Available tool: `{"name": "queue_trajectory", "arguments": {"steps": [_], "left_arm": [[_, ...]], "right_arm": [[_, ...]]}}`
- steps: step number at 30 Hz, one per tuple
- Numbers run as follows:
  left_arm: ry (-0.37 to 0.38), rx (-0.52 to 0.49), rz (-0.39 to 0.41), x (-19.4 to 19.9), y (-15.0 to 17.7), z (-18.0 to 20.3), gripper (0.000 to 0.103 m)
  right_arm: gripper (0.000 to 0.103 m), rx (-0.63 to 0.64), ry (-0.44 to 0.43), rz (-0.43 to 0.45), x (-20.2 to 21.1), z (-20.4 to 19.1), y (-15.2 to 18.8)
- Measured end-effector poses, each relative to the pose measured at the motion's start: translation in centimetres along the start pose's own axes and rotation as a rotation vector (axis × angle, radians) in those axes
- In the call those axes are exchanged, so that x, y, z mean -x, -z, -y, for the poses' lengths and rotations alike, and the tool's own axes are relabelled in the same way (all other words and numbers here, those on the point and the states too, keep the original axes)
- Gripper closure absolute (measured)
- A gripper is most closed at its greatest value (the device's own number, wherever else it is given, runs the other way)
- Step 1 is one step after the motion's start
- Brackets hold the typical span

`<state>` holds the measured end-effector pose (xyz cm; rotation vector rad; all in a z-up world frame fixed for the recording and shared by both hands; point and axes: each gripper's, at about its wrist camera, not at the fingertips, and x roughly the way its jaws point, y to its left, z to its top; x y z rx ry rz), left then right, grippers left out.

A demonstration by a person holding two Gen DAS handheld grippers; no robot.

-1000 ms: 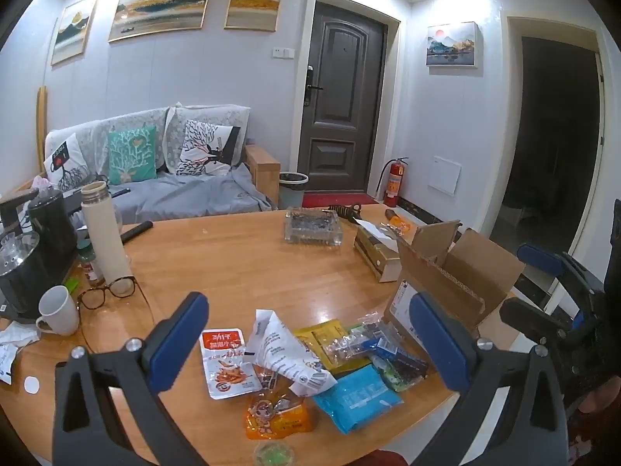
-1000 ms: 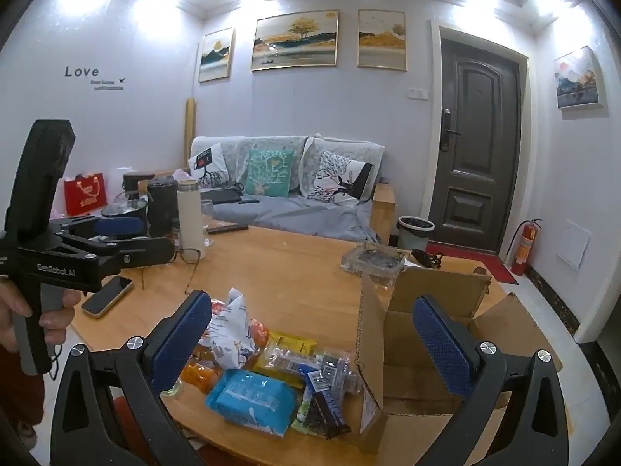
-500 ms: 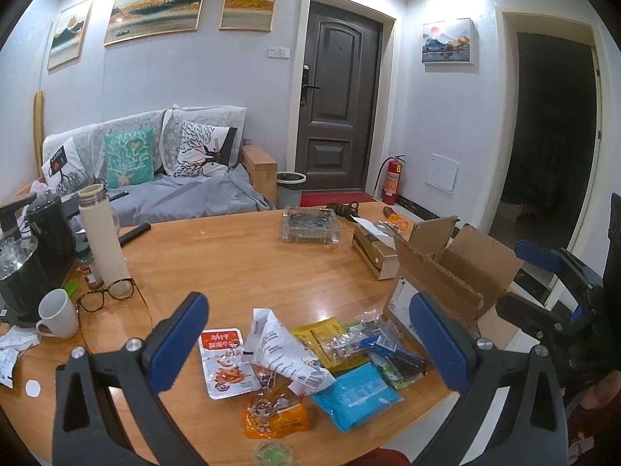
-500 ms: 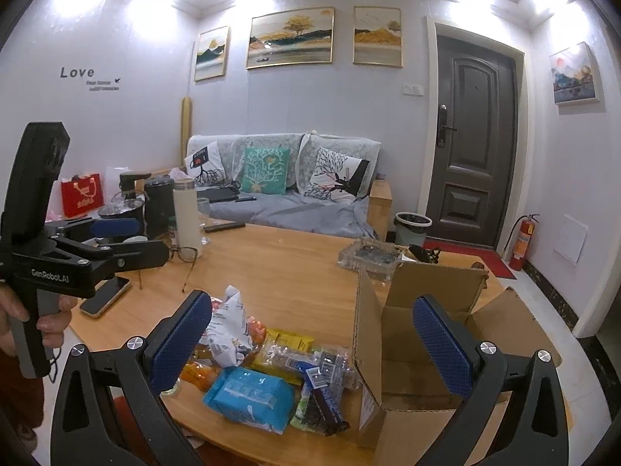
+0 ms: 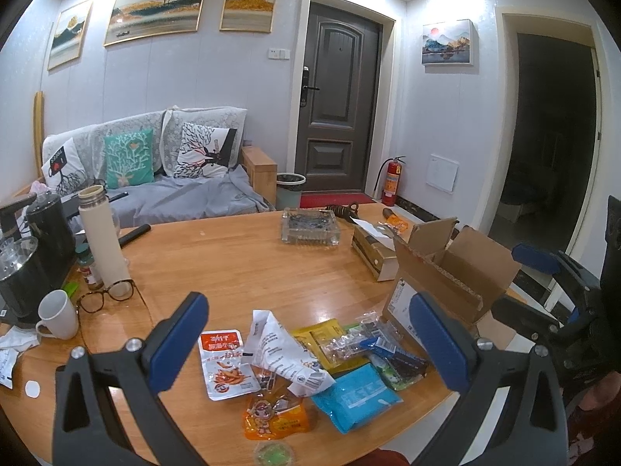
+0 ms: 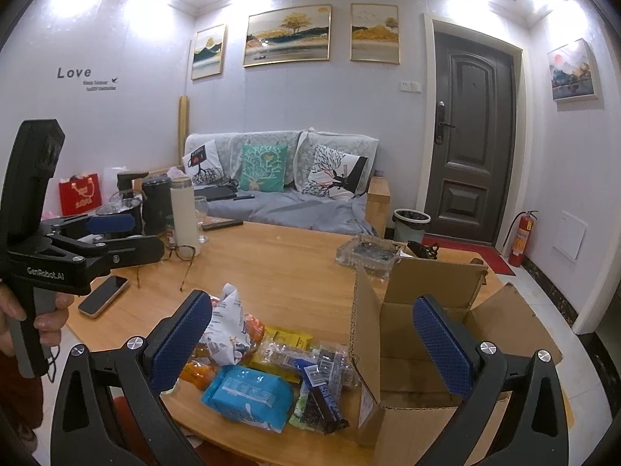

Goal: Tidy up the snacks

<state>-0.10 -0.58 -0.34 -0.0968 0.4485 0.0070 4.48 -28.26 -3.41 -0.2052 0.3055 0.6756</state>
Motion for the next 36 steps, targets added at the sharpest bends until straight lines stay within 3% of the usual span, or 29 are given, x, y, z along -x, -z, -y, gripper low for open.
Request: {"name": "queue_trajectory", "arguments": {"steps": [23, 33, 36], "left_arm": [[-0.007, -0.007, 0.011, 0.2, -0.2, 0.0, 0.001], [0.003, 0.001, 0.014, 0.3, 0.0, -0.3, 0.001], [0.011, 0.007, 0.023, 0.4, 0.0, -0.8, 0.001]], "right_arm": [[0.000, -0.003, -0.001, -0.005, -0.1, -0.1, 0.0], [0.000, 0.064, 0.100, -0.003, 0.0, -1.9, 0.6], [0.000, 0.082, 0.088, -0.012, 0.1, -2.5, 0.4]]}}
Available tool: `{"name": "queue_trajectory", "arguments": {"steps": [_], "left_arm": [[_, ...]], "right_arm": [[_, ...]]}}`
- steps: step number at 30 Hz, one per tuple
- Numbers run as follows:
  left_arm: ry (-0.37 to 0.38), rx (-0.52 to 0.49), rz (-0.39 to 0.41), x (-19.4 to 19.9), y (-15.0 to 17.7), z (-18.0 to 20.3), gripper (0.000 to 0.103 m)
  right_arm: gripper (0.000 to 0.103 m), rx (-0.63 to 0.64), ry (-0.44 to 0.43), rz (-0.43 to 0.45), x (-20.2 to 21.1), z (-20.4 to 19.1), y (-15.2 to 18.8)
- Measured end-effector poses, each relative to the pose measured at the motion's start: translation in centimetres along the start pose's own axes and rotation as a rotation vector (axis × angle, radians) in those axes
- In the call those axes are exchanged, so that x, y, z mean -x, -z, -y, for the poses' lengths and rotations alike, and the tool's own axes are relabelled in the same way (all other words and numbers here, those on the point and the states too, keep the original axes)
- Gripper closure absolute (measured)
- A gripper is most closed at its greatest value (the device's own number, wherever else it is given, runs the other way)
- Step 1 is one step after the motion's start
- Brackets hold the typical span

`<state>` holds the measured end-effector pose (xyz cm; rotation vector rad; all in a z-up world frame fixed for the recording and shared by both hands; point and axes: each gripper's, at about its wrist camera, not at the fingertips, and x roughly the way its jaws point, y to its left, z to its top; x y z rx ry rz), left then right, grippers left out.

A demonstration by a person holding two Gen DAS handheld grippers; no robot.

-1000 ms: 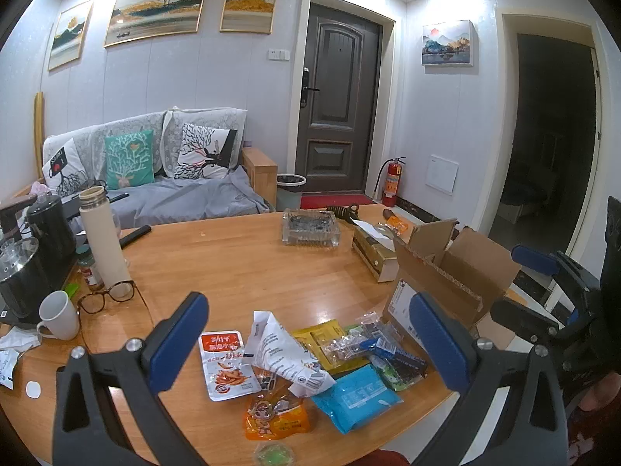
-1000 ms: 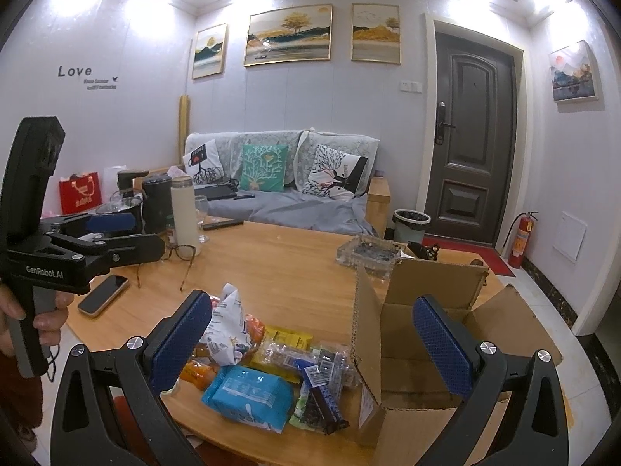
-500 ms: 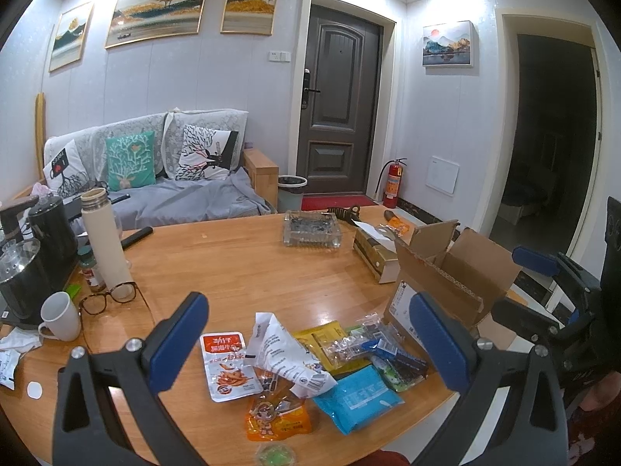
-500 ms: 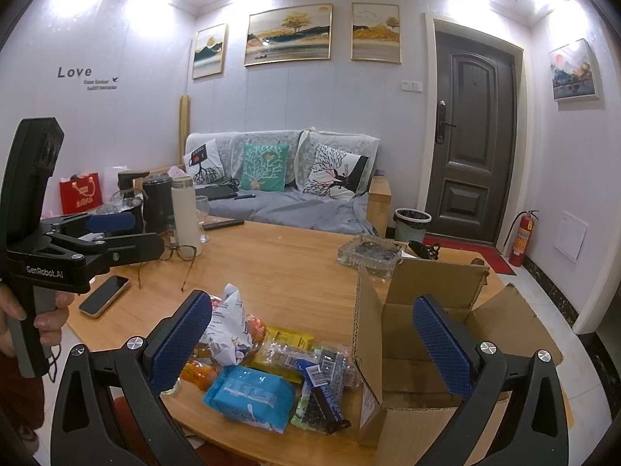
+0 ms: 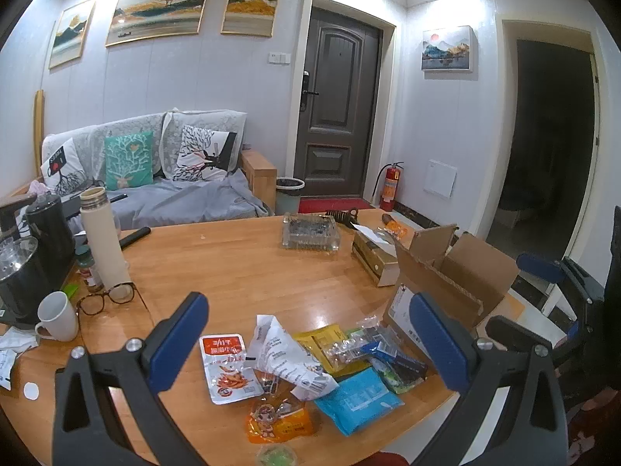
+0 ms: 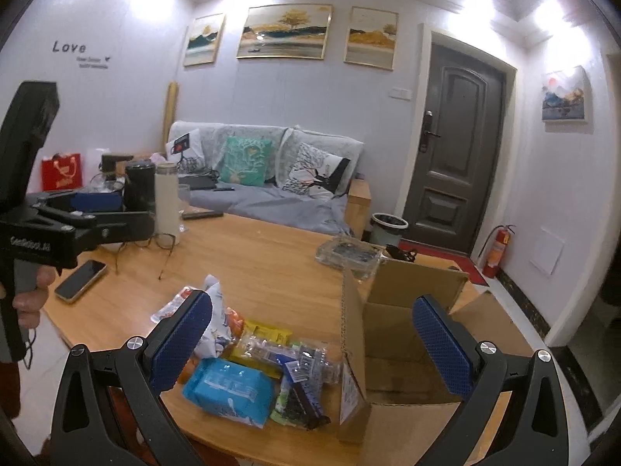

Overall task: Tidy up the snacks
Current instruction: 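Grasp the white chip bag with the right gripper and lift it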

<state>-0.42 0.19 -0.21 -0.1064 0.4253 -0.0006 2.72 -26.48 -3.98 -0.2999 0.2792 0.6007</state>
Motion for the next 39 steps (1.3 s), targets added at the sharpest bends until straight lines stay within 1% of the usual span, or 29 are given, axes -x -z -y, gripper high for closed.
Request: {"name": "queue_trajectory", "arguments": {"steps": [3, 4, 7, 8, 9, 10, 11, 12, 13, 15, 17, 20, 22, 25, 26, 27, 28, 29, 30, 34, 38, 39], "left_arm": [[0.006, 0.009, 0.008, 0.2, -0.1, -0.8, 0.001], [0.008, 0.012, 0.010, 0.3, -0.1, -1.2, 0.001], [0.007, 0.021, 0.019, 0.5, 0.1, -2.4, 0.001], [0.007, 0.024, 0.020, 0.5, 0.1, -2.9, 0.001], [0.007, 0.028, 0.021, 0.6, 0.3, -3.5, 0.001], [0.008, 0.030, 0.020, 0.5, 0.4, -4.1, 0.001], [0.006, 0.033, 0.017, 0.4, 0.5, -4.7, 0.001], [0.003, 0.035, 0.015, 0.3, 0.7, -5.2, 0.001], [-0.001, 0.038, 0.012, 0.2, 0.9, -5.7, 0.001], [-0.010, 0.051, -0.004, -0.3, 1.7, -7.4, 0.001], [-0.011, 0.076, -0.032, -1.1, 2.6, -8.9, 0.001], [0.029, 0.141, -0.094, -2.8, 4.4, -11.7, 0.001], [0.038, 0.170, -0.126, -3.7, 5.5, -12.7, 0.001], [0.029, 0.199, -0.174, -5.4, 6.8, -14.0, 0.001], [0.031, 0.203, -0.182, -5.8, 7.2, -14.3, 0.001], [0.035, 0.205, -0.191, -6.3, 7.5, -14.5, 0.001], [0.038, 0.207, -0.197, -6.8, 7.8, -14.6, 0.001], [0.042, 0.207, -0.206, -7.3, 8.1, -14.8, 0.001], [0.044, 0.206, -0.210, -7.7, 8.3, -14.9, 0.001], [0.052, 0.204, -0.241, -9.1, 8.9, -14.7, 0.001], [0.041, 0.199, -0.267, -10.1, 9.4, -14.8, 0.001], [0.040, 0.200, -0.273, -10.4, 9.5, -14.8, 0.001]], "right_arm": [[0.000, -0.018, -0.038, -0.045, -0.3, -0.3, -0.5], [0.000, -0.031, -0.063, -0.059, -0.5, -0.2, -0.9], [0.001, -0.047, -0.111, -0.053, -0.8, -0.7, -1.4], [0.005, -0.042, -0.117, -0.051, -0.9, -1.0, -1.6], [0.015, -0.033, -0.122, -0.052, -1.2, -1.5, -1.8], [0.020, -0.017, -0.130, -0.061, -1.7, -2.3, -2.0], [0.029, -0.004, -0.143, -0.073, -2.2, -2.9, -2.1], [0.036, 0.004, -0.157, -0.084, -2.8, -3.3, -2.2], [0.039, 0.016, -0.190, -0.109, -3.6, -4.1, -2.1], [0.058, 0.024, -0.253, -0.153, -5.2, -5.2, -1.7], [0.065, 0.029, -0.322, -0.216, -7.2, -6.6, -1.0], [0.065, 0.028, -0.401, -0.315, -10.5, -8.1, 0.6], [0.065, 0.012, -0.431, -0.372, -12.6, -8.7, 1.7], [0.064, -0.001, -0.438, -0.430, -15.2, -9.0, 2.8], [0.061, -0.004, -0.431, -0.442, -16.1, -9.0, 3.2], [0.053, -0.010, -0.421, -0.456, -17.0, -9.0, 3.6], [0.047, -0.017, -0.415, -0.464, -17.4, -9.0, 3.8], [0.038, -0.027, -0.406, -0.472, -18.2, -8.8, 4.1], [0.035, -0.033, -0.404, -0.482, -18.8, -8.6, 4.4], [0.035, -0.043, -0.416, -0.516, -20.7, -8.7, 4.9], [0.036, -0.056, -0.427, -0.546, -22.5, -8.7, 5.7], [0.038, -0.063, -0.428, -0.556, -22.9, -8.8, 5.9]]}}
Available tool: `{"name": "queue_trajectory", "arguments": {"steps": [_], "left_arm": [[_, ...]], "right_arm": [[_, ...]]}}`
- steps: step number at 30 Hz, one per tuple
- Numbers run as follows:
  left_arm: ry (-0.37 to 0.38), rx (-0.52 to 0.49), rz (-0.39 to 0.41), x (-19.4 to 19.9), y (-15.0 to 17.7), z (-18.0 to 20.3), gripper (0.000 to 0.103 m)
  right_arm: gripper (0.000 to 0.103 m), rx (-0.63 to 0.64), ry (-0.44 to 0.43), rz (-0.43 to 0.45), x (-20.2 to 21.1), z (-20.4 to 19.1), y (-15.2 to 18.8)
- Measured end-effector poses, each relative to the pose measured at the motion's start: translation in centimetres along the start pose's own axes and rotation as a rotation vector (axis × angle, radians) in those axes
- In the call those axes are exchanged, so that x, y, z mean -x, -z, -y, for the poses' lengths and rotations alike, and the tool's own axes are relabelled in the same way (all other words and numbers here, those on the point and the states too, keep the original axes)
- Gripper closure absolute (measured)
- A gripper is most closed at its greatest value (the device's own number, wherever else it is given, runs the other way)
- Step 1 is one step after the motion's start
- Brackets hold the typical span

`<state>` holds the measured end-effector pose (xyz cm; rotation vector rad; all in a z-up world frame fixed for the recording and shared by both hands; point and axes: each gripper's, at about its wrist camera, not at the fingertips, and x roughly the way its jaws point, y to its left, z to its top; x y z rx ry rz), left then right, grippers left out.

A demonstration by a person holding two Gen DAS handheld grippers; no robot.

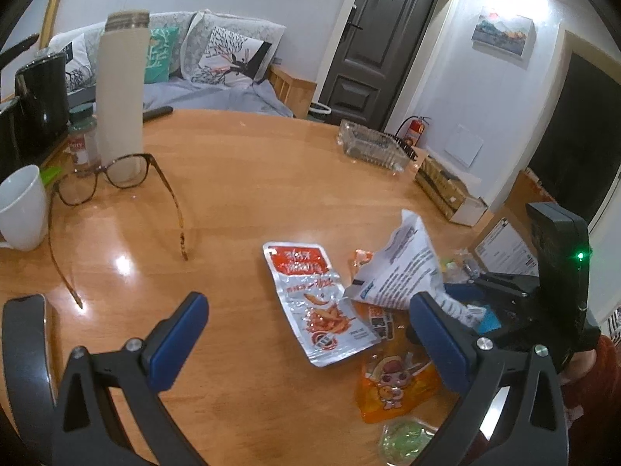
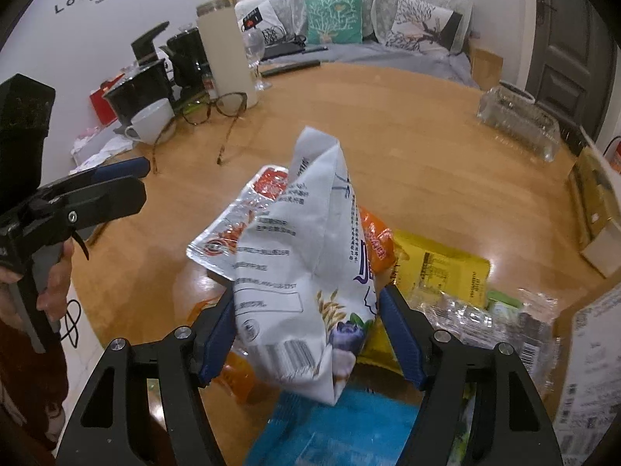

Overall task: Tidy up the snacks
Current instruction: 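Grasp the white chip bag with the right gripper and lift it, then grasp the red-and-silver strip packet with the left gripper while the right carries the chip bag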

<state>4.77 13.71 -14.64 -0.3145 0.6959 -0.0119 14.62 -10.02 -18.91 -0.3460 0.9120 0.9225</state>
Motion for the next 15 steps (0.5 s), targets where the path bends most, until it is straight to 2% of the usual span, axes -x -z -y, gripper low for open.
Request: {"name": "queue_trajectory", "arguments": {"steps": [2, 7, 8, 9, 12, 15], "left_arm": [[-0.003, 0.006, -0.011, -0.3, 0.2, -0.1, 0.001], [-0.016, 0.005, -0.023, -0.6, 0.5, -0.2, 0.001], [-0.022, 0.000, -0.027, -0.7, 0.5, -0.1, 0.001], [-0.027, -0.003, -0.030, -0.7, 0.5, 0.1, 0.001], [-0.040, -0.017, -0.043, -1.1, 0.6, 0.3, 0.001], [-0.058, -0.032, -0.067, -2.0, 0.7, 0.6, 0.001]], "right_arm": [[0.048, -0.020, -0.003, -0.013, -0.6, 0.2, 0.1], [0.064, -0.070, 0.001, 0.029, -0.2, 1.0, 0.2], [0.077, -0.079, -0.008, 0.040, -0.1, 1.1, 0.2], [0.082, -0.083, 0.000, 0.049, 0.2, 1.2, 0.1], [0.087, -0.106, -0.010, 0.073, 0.9, 1.5, -0.1], [0.087, -0.120, -0.034, 0.125, 2.7, 1.6, -0.2]]}}
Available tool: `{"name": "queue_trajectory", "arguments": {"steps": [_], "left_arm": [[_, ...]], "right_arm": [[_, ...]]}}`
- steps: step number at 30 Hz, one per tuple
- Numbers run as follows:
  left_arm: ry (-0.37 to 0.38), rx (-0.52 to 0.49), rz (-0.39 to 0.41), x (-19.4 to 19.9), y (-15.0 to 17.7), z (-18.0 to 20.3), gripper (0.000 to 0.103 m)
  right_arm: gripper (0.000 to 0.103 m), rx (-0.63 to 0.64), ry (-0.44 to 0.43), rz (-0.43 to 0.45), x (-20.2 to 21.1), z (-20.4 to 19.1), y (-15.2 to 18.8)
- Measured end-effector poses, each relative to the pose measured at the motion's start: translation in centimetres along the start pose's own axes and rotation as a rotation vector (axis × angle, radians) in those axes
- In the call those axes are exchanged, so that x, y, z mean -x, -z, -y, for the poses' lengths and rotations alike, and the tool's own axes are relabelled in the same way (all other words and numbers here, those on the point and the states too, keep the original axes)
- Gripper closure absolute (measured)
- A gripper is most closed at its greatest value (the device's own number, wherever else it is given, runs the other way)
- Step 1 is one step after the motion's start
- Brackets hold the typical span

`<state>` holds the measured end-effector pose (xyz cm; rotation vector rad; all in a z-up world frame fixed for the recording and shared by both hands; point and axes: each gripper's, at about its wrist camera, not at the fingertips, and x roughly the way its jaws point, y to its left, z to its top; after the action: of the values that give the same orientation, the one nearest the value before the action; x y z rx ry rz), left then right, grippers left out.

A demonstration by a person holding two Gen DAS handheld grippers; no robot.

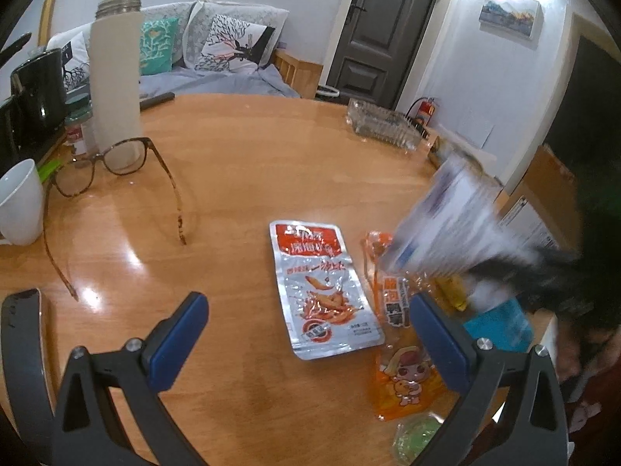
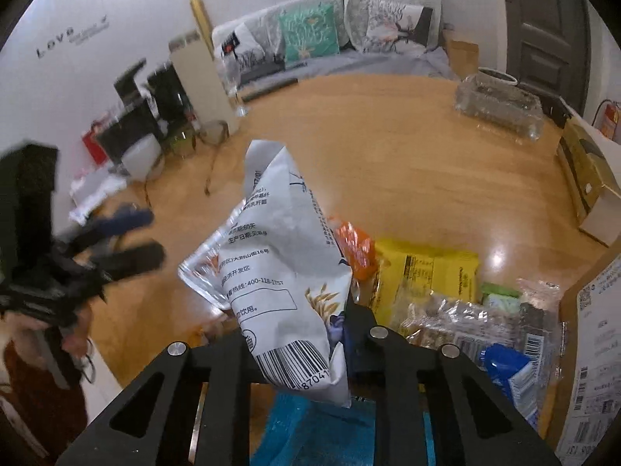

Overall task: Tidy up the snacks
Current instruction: 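Grasp the red-and-silver strip packet with the left gripper while the right carries the chip bag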

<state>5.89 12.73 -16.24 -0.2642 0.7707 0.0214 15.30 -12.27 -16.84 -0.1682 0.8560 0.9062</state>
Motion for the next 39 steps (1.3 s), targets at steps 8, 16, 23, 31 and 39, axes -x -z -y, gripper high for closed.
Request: {"name": "queue_trajectory", "arguments": {"steps": [8, 16, 23, 31, 39], "left_arm": [[-0.059, -0.026, -0.102, -4.4, -0.5, 1.1, 0.024], [-0.122, -0.110, -0.134, -7.0, -1.3, 3.6, 0.026], [-0.149, -0.178, -0.131, -7.1, -0.8, 3.7, 0.035], [-0.114, -0.152, -0.124, -5.8, -0.9, 1.6, 0.036], [-0.107, -0.176, -0.079, -4.0, -1.5, 2.4, 0.036]], "right_arm": [[0.087, -0.006, -0.038, 0.140, 5.9, -0.3, -1.9], [0.087, 0.004, -0.037, 0.162, 7.5, 0.3, -1.2], [0.087, -0.004, -0.051, 0.152, 7.2, 0.9, -0.2], [0.087, 0.004, -0.057, 0.159, 7.5, 0.6, -0.1], [0.087, 0.002, -0.063, 0.171, 7.6, 0.6, -0.3]]}}
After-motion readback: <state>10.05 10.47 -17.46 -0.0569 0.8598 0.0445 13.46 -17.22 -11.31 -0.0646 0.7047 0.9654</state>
